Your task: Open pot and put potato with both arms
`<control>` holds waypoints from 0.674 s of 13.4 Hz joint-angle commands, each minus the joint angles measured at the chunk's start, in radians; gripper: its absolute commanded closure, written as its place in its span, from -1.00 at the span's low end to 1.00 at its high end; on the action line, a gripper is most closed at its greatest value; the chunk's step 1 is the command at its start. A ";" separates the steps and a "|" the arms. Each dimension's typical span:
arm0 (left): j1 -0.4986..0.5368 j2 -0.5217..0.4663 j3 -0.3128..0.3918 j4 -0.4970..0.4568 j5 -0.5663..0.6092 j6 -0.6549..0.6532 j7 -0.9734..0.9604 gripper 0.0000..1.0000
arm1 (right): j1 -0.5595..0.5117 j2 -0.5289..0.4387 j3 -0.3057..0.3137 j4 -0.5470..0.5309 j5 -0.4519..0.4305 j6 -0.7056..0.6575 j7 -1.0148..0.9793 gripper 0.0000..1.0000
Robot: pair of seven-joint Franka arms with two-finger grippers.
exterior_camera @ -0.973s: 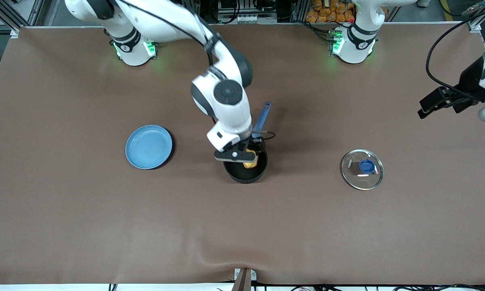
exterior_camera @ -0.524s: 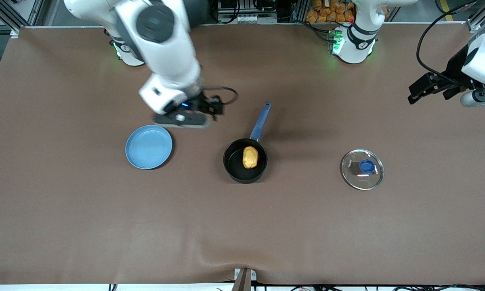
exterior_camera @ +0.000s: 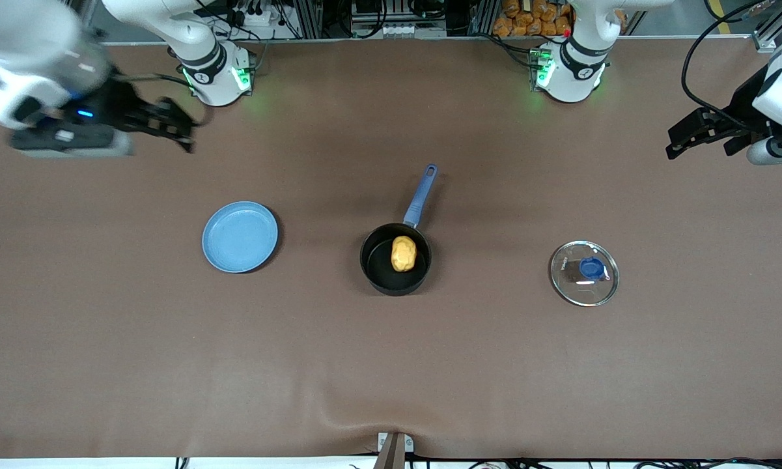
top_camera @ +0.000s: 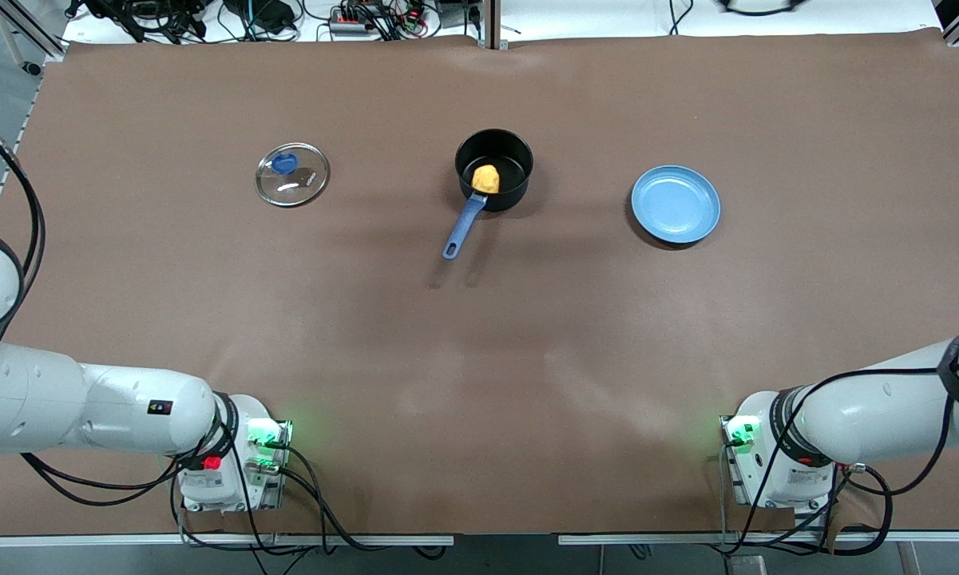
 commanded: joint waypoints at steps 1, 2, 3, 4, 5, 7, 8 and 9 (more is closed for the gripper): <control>-0.011 -0.019 0.006 0.002 -0.003 -0.018 0.004 -1.00 | -0.128 -0.072 0.036 -0.099 -0.056 0.006 -0.143 -1.00; -0.009 -0.018 0.004 0.011 -0.001 -0.018 0.006 -1.00 | -0.160 -0.075 0.031 -0.112 -0.075 -0.003 -0.192 -1.00; -0.009 -0.018 0.002 0.011 0.000 -0.018 0.006 -1.00 | -0.188 -0.077 0.020 -0.126 -0.076 -0.002 -0.222 -1.00; -0.009 -0.018 0.002 0.011 0.000 -0.018 0.006 -1.00 | -0.208 -0.078 0.008 -0.138 -0.075 -0.002 -0.231 -1.00; -0.008 -0.018 0.002 0.011 0.000 -0.018 0.009 -1.00 | -0.217 -0.087 -0.007 -0.160 -0.075 0.003 -0.233 -1.00; -0.008 -0.016 0.002 0.011 0.000 -0.018 0.010 -1.00 | -0.240 -0.100 -0.018 -0.207 -0.070 0.036 -0.253 -1.00; -0.008 -0.016 0.002 0.013 0.000 -0.018 0.010 -1.00 | -0.246 -0.100 -0.024 -0.238 -0.066 0.062 -0.268 -1.00; -0.008 -0.018 0.002 0.013 0.000 -0.018 0.012 -1.00 | -0.248 -0.100 -0.035 -0.259 -0.064 0.087 -0.270 -1.00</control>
